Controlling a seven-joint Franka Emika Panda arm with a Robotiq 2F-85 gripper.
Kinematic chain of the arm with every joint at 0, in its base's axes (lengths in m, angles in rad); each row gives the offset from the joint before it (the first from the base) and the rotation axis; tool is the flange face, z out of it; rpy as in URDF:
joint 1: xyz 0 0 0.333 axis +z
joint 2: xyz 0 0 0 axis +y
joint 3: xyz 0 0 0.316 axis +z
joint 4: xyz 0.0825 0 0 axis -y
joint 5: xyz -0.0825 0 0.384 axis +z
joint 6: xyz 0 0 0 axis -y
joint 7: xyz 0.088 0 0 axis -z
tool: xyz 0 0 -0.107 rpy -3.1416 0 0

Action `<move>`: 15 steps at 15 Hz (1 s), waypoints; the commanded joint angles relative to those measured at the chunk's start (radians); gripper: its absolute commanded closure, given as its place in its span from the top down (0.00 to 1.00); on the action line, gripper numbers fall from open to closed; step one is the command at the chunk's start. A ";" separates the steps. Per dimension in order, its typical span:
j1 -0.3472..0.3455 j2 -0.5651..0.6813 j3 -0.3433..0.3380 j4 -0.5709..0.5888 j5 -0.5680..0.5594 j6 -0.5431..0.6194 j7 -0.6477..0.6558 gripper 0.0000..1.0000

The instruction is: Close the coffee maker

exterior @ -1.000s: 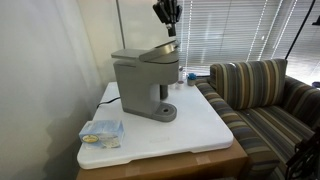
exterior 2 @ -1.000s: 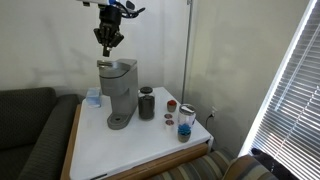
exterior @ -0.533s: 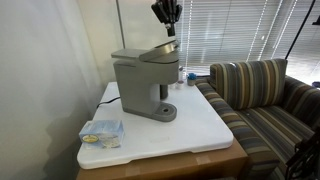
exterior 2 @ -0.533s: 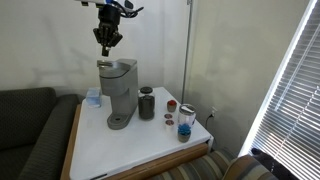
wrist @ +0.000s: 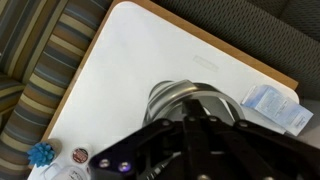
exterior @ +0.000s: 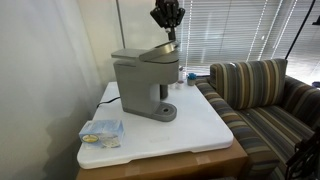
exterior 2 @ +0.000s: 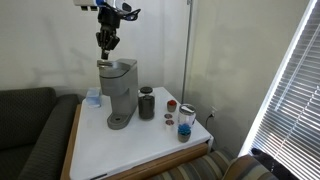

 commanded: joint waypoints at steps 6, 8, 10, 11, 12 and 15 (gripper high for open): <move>0.024 -0.055 -0.049 -0.096 0.032 0.044 0.148 0.00; 0.029 -0.057 -0.056 -0.092 0.027 0.034 0.171 0.00; 0.034 -0.062 -0.061 -0.094 0.025 0.033 0.193 0.00; 0.037 -0.063 -0.064 -0.093 0.022 0.033 0.203 0.00; 0.040 -0.063 -0.067 -0.089 0.020 0.030 0.214 0.00; 0.047 -0.070 -0.077 -0.089 0.020 0.025 0.253 0.00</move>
